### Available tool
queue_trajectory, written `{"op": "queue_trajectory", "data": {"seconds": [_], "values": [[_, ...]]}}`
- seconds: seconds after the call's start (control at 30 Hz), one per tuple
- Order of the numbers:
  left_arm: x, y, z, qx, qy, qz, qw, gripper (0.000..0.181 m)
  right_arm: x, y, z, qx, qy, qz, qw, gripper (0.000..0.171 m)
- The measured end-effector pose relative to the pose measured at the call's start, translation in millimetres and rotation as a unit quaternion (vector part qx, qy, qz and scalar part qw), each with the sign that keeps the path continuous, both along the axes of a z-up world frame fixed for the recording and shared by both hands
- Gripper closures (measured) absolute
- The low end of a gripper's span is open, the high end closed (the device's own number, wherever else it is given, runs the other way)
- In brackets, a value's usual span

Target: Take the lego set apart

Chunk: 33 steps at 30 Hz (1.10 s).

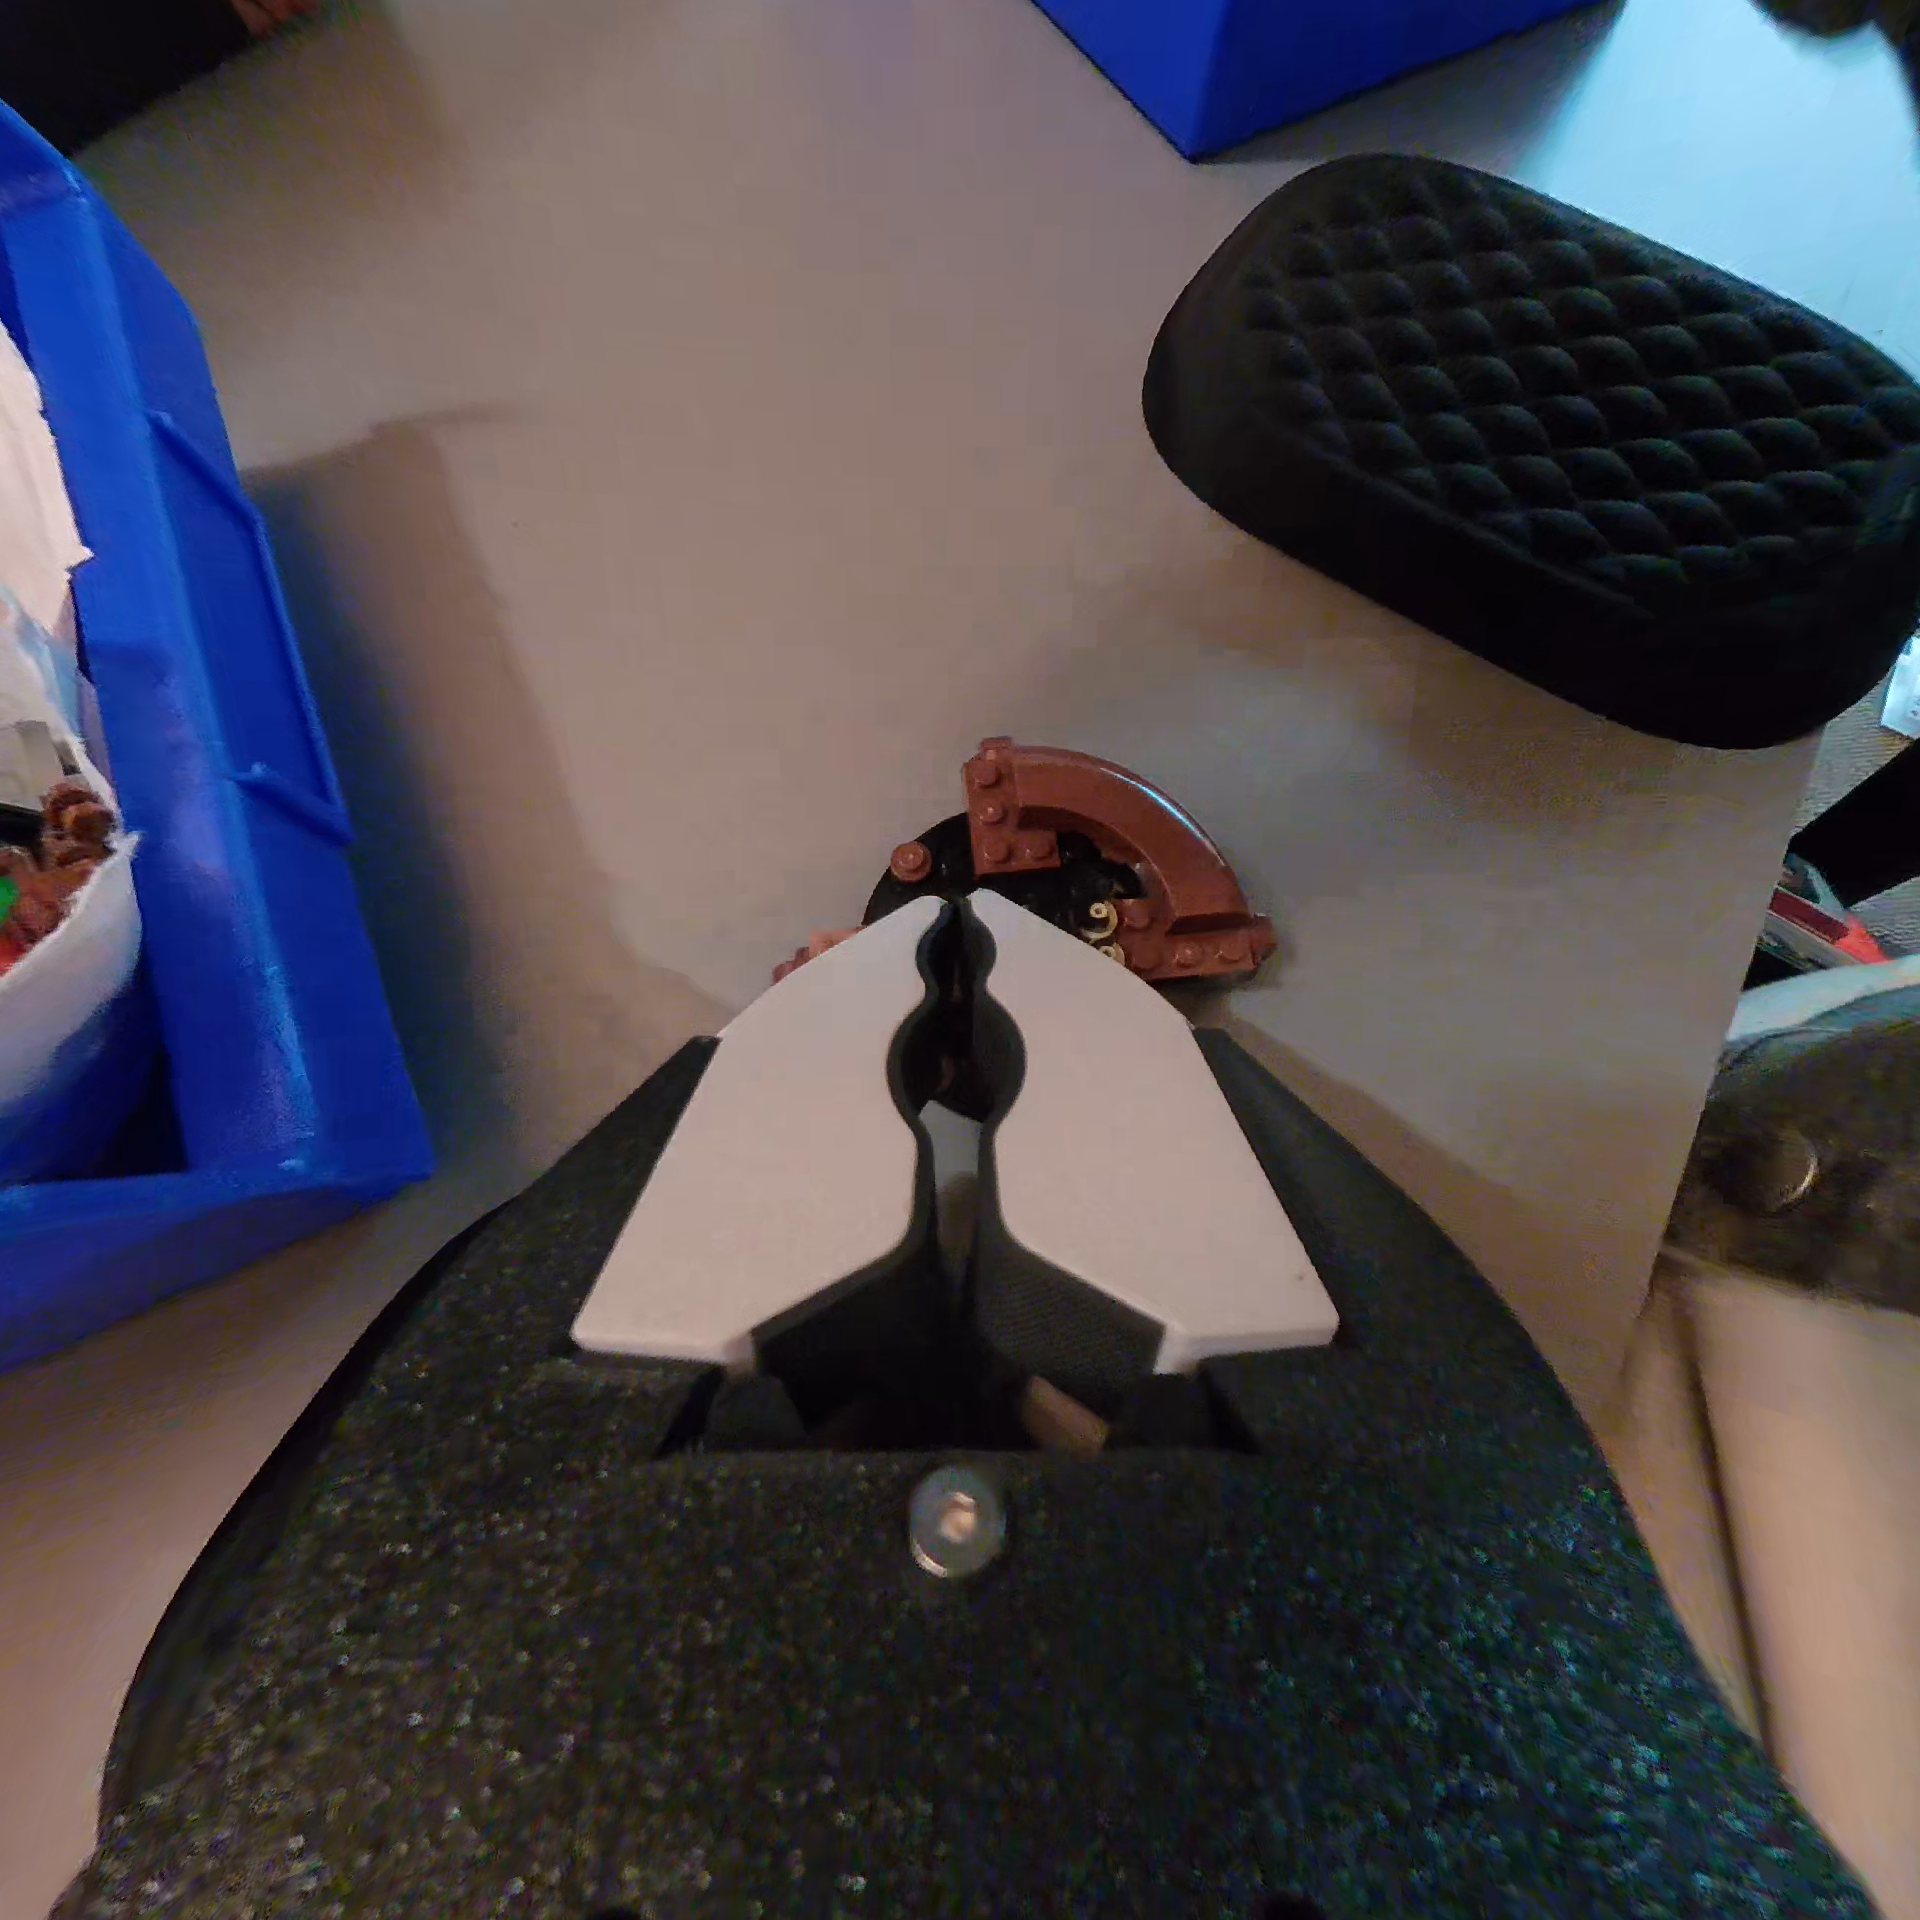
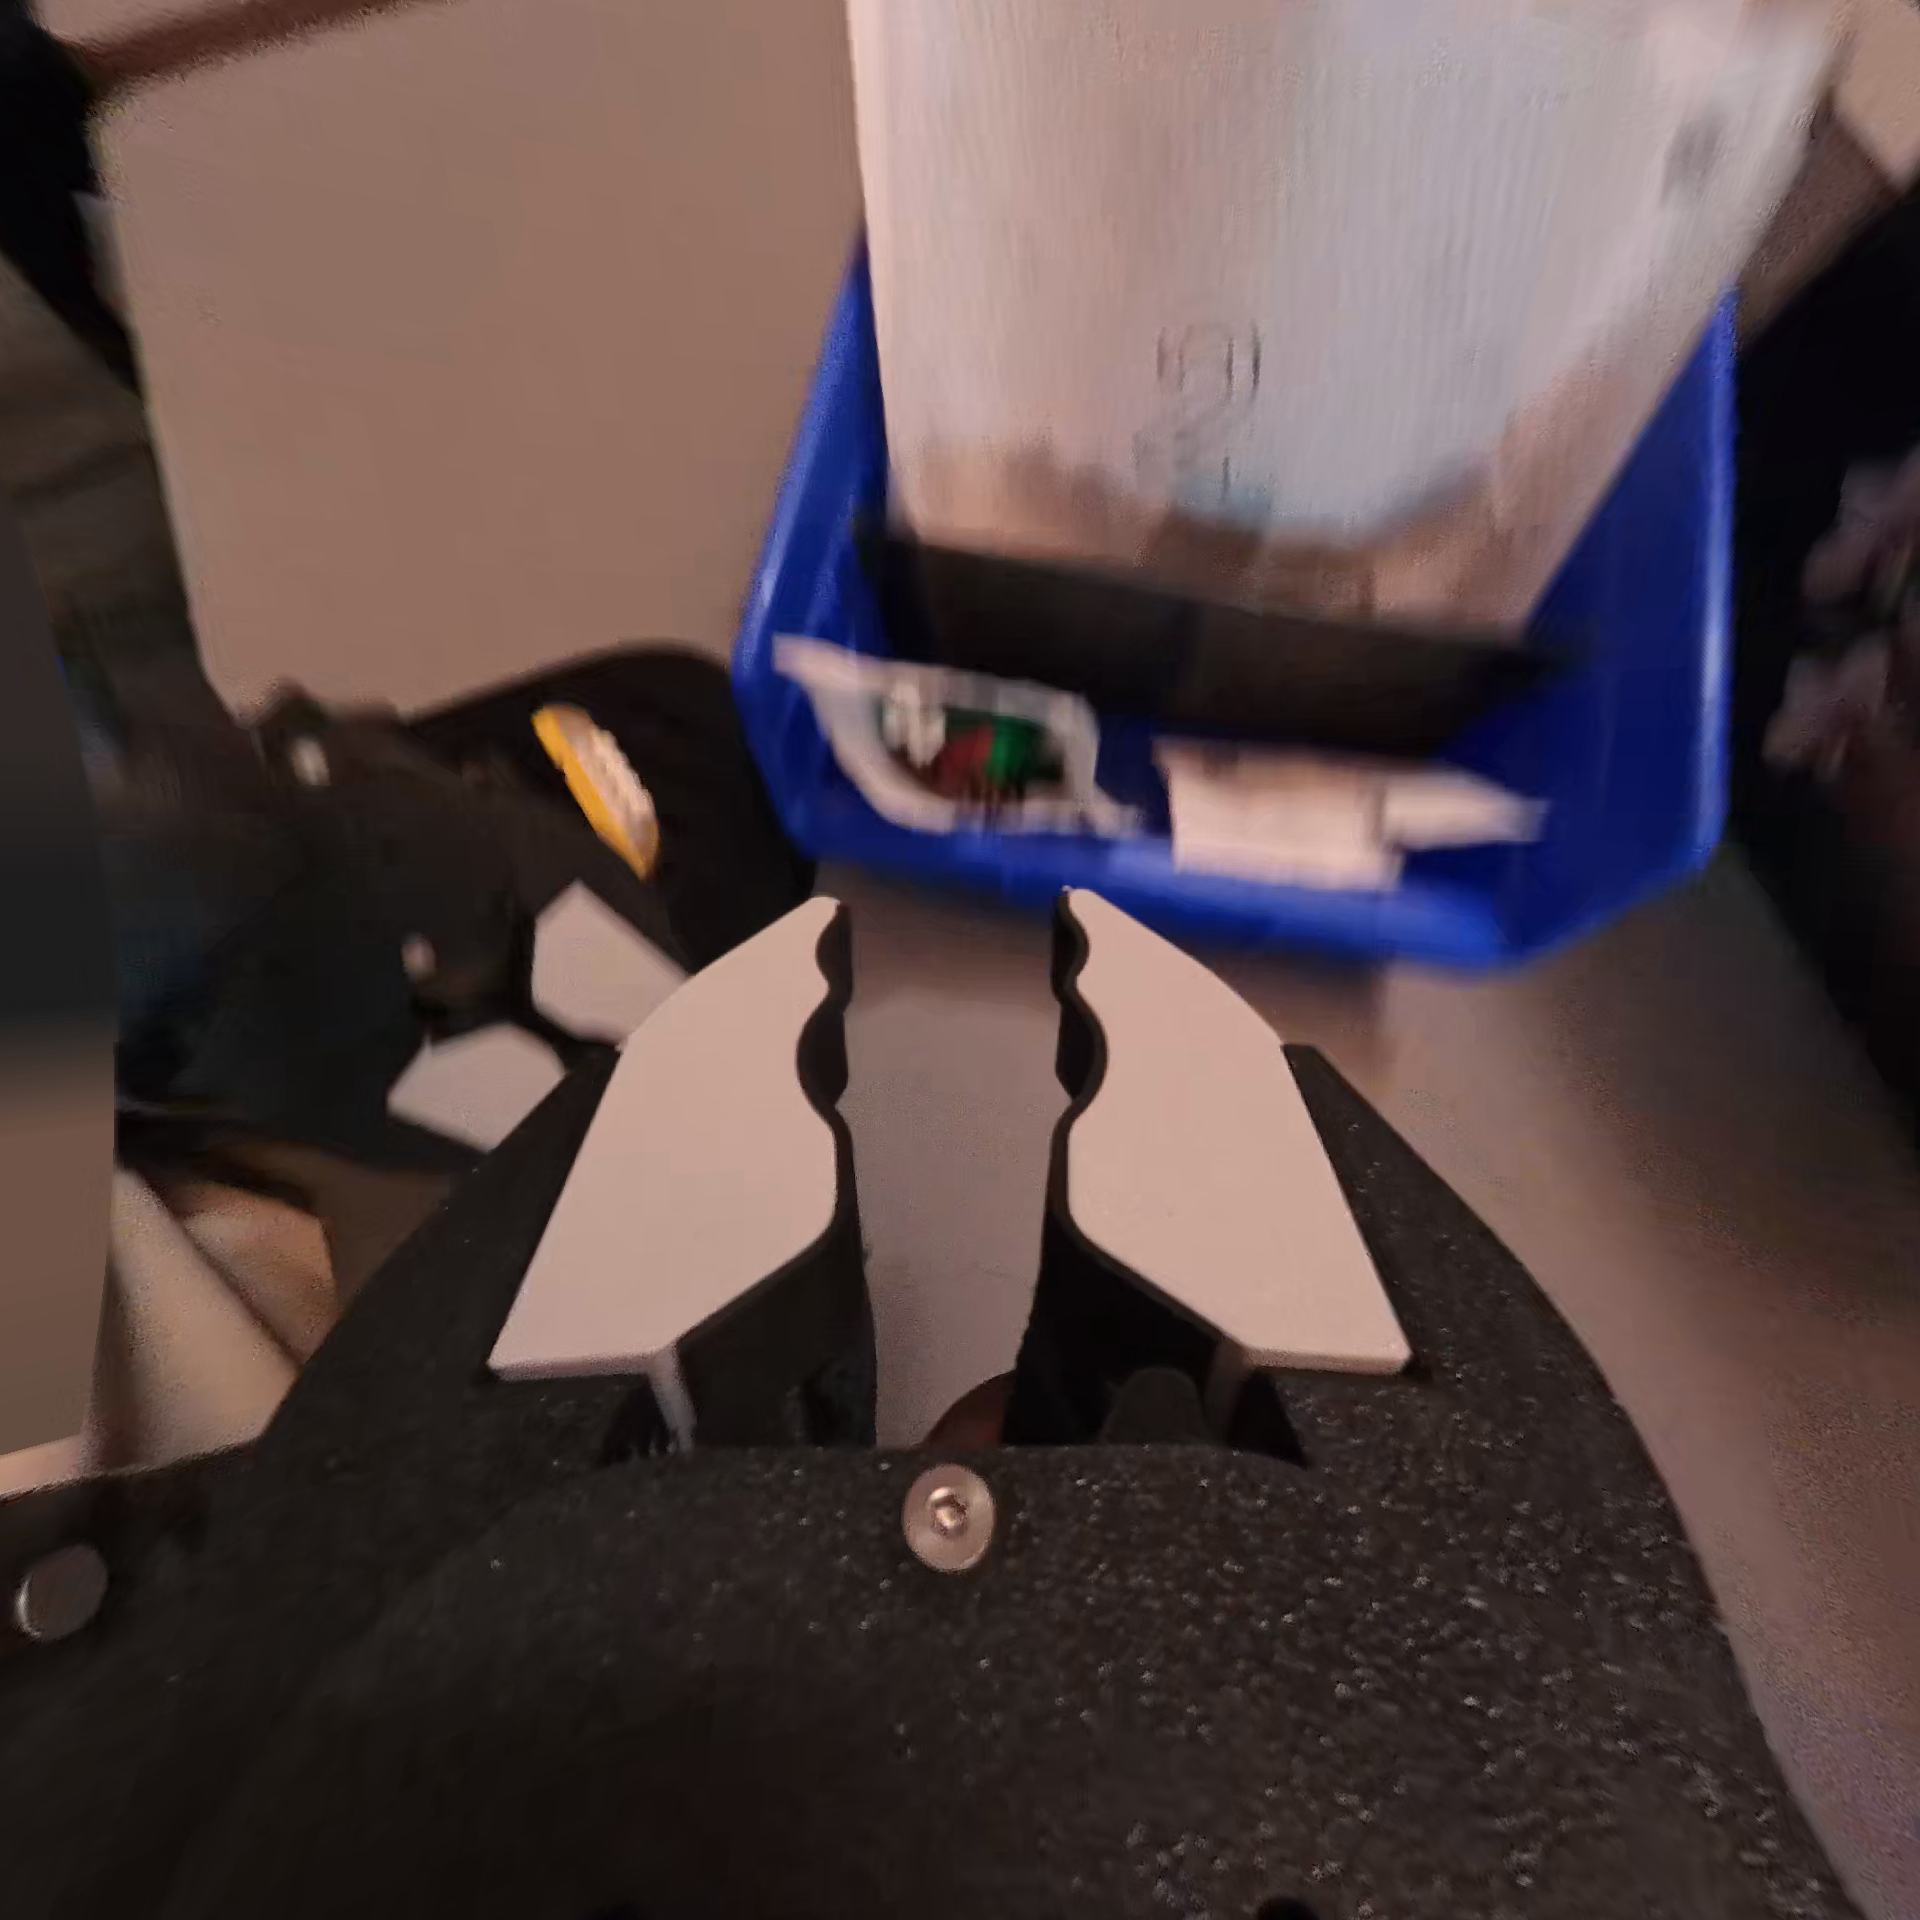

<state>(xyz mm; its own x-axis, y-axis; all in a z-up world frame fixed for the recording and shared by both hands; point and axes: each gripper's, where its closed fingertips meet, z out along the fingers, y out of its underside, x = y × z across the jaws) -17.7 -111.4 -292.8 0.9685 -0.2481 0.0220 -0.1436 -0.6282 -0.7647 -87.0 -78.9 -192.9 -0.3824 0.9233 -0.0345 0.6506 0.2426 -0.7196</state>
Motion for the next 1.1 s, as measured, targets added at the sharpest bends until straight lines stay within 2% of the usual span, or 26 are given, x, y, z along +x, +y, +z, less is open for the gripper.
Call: {"op": "queue_trajectory", "data": {"seconds": [0.07,0.17,0.2,0.27,0.33,0.4,0.5,0.53,0.63,0.7,0.8,0.9,1.0,1.03,1.1], "values": [[-0.1,0.2,-0.1,0.0,0.005,0.001,1.0,0.181,39.4,0.9,-29.2,-0.015,-0.017,-0.058,0.998,0.135],[-0.3,0.5,-0.5,0.0,0.021,0.002,1.0,0.181,77.2,-0.8,-63.4,-0.031,-0.023,-0.14,0.989,0.113],[-0.3,0.4,-0.5,0.0,0.028,0.002,1.0,0.181,82.7,-6.0,-68.2,-0.052,-0.012,-0.157,0.986,0.111],[-0.6,1.6,1.1,0.004,0.042,0.0,0.999,0.181,91.0,-17.7,-80.3,-0.079,-0.016,-0.178,0.981,0.112],[-4.5,8.6,16.2,0.056,0.059,0.009,0.997,0.18,97.8,-25.2,-99.6,-0.061,-0.051,-0.176,0.981,0.119],[-4.2,11.7,29.0,0.091,0.07,-0.003,0.993,0.18,98.1,-36.8,-105.9,-0.088,-0.065,-0.15,0.983,0.13],[-2.2,1.1,6.4,0.004,0.084,-0.04,0.996,0.179,101.8,-33.3,-105.5,-0.081,-0.089,-0.098,0.988,0.134],[1.8,-1.9,2.0,-0.011,0.077,-0.05,0.996,0.179,102.8,-29.3,-105.0,-0.066,-0.096,-0.068,0.991,0.135],[24.7,-9.6,9.9,0.01,0.062,-0.094,0.994,0.18,108.3,-18.5,-104.4,-0.02,-0.123,0.068,0.99,0.136],[37.1,-11.2,19.5,0.038,0.059,-0.113,0.991,0.18,109.9,-8.9,-104.0,0.018,-0.137,0.147,0.979,0.136],[41.8,1.8,28.7,0.085,0.058,-0.099,0.99,0.179,115.8,-5.9,-106.0,0.031,-0.191,0.226,0.955,0.136],[47.8,4.1,5.9,0.029,0.058,-0.121,0.991,0.18,115.9,-8.6,-106.8,0.042,-0.209,0.29,0.933,0.136],[41.3,7.1,3.8,0.016,0.041,-0.095,0.995,0.181,106.2,-3.7,-104.7,0.053,-0.214,0.273,0.936,0.138],[40.2,7.1,3.8,0.011,0.024,-0.09,0.996,0.181,101.4,-4.0,-100.7,0.042,-0.206,0.242,0.947,0.137],[38.9,7.4,3.5,0.003,-0.002,-0.085,0.996,0.181,89.1,-0.6,-91.9,0.01,-0.177,0.129,0.976,0.138]]}}
